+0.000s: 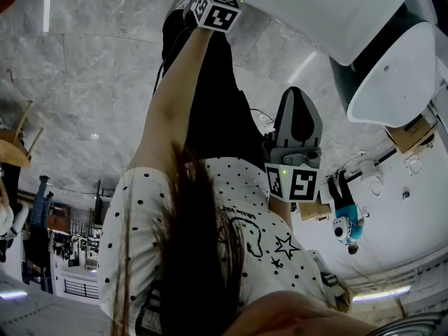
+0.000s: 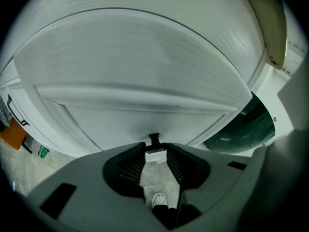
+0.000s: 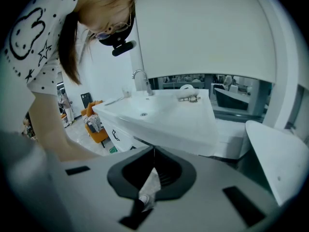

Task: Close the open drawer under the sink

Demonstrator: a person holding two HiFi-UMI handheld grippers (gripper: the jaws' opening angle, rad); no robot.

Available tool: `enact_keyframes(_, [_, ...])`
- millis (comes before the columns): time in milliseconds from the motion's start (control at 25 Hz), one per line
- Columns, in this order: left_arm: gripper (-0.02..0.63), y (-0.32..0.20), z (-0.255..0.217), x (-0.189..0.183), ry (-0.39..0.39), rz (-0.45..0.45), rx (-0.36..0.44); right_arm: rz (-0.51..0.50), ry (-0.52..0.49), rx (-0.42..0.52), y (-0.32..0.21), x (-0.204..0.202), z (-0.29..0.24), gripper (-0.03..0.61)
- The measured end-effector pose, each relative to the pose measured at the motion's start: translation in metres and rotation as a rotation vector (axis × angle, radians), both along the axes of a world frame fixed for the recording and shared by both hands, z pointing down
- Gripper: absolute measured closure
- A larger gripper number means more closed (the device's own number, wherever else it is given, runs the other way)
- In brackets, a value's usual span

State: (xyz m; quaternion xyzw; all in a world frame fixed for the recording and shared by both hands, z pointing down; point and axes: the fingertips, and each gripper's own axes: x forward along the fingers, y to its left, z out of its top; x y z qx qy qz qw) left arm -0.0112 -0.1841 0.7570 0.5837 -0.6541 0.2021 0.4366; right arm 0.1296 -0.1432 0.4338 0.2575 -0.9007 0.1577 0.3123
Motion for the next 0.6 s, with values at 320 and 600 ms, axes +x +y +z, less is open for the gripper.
enact_keyframes(320, [0.476,-0.010,0.000,-0.004,-0.008,-0.005,0.003,0.003,0.001,-0.004,-0.002,0.003,0.001,0.565])
enact_keyframes(600, [0.476,-0.011,0.002,-0.005,-0.006,-0.008,-0.002,0.008,0.002,-0.005,-0.005,0.005,0.003,0.566])
